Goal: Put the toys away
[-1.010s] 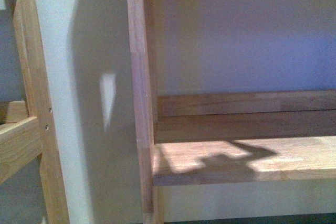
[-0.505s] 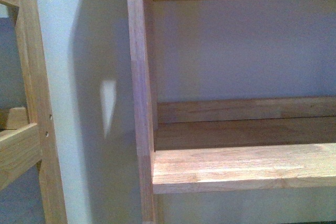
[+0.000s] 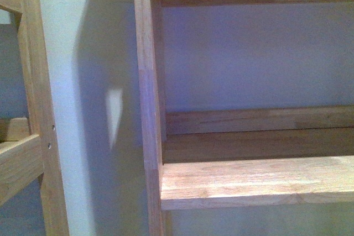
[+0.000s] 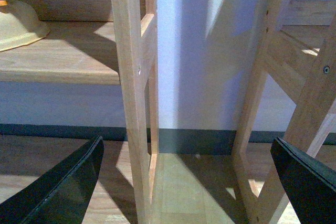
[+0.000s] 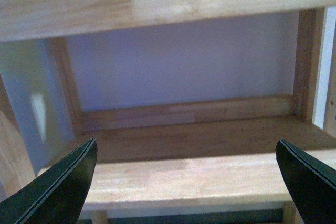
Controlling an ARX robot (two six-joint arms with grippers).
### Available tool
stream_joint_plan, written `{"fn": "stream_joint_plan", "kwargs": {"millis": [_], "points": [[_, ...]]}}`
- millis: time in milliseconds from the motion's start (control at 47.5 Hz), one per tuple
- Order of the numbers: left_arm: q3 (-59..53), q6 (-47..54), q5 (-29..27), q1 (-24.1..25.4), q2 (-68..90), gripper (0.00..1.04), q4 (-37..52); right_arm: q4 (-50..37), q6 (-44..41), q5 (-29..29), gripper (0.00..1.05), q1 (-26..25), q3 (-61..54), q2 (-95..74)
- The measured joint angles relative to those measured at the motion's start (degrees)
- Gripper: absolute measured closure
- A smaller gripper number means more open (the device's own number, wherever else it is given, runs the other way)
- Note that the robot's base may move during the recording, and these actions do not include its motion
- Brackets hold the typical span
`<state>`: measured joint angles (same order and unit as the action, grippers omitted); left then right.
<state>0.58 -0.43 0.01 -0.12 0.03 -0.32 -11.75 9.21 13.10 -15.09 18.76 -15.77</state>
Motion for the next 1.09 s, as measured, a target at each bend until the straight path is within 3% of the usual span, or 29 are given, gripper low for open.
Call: {"fn": "stream_joint_plan", "kwargs": {"millis": [126, 253, 421, 505, 631, 1094], "points": [[0.0, 0.0, 0.0, 0.0, 0.0, 0.06, 0.0, 0.7, -0.24, 0.24, 0.01, -0.17, -5.64, 3.39], [0.0, 0.0, 0.0, 0.0, 0.0, 0.06, 0.0, 13.25, -5.33, -0.28, 0.2, 1.51, -5.73, 4.2], [0.0, 0.0, 0.0, 0.0, 0.0, 0.06, 0.0, 13.62, -7.5, -3.96, 0.46, 5.4, -8.13, 6.88], [0.0, 0.0, -0.02, 0.0, 0.0, 0.06, 0.0, 13.6, -8.02, -11.87, 0.63, 12.35, -9.84, 8.33], [0.0, 0.0, 0.0, 0.0, 0.0, 0.06, 0.0, 13.11, -8.81, -12.76, 0.88, 14.67, -12.13, 9.94], [0.0, 0.0, 0.0, 0.0, 0.0, 0.06, 0.0, 12.26, -8.85, -12.87, 0.86, 14.86, -15.5, 12.7]]}}
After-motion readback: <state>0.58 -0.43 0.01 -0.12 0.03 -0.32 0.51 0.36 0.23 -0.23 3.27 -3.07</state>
